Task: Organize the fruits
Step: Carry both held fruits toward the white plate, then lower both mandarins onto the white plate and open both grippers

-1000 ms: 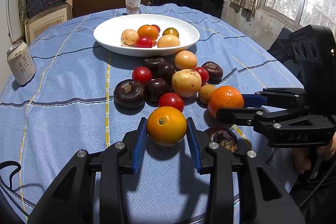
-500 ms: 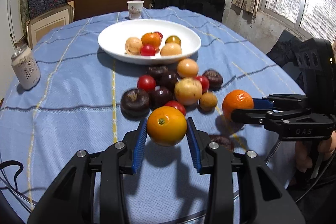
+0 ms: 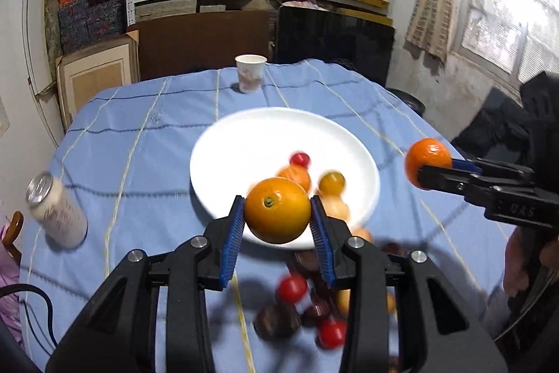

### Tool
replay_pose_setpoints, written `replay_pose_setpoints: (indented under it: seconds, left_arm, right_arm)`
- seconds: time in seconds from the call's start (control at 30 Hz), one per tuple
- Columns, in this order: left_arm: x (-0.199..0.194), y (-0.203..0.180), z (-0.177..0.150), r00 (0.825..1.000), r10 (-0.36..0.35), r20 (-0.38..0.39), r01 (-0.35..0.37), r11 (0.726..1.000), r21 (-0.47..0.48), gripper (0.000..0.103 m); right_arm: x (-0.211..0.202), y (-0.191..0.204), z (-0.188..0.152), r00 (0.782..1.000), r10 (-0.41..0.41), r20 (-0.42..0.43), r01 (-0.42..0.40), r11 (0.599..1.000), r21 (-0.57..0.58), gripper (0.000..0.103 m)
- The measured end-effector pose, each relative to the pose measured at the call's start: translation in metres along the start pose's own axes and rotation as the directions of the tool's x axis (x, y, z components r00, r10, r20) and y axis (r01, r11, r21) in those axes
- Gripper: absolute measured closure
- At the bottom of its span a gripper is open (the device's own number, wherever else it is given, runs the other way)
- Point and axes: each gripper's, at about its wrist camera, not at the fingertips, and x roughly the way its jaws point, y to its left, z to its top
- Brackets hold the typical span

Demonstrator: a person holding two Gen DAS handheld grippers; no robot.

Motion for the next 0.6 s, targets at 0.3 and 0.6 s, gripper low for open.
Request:
replay_pose_setpoints:
  seconds: [0.3, 0.6]
  left_arm:
    - [0.084, 0.019, 0.033, 0.994, 0.071, -0.08, -0.073, 0.997, -0.013, 0.066]
    - [0.128, 0.041, 0.035, 0.984, 0.099, -0.15, -0.109, 0.992, -0.059, 0.052]
  right_arm:
    - [0.082, -0.033, 0.036, 0.994, -0.084, -0.075, 0.088, 0.995, 0.049, 0.059]
    - [0.118, -0.037, 0.042, 0.986, -0.116, -0.12, 0.121, 0.992, 0.041, 0.055]
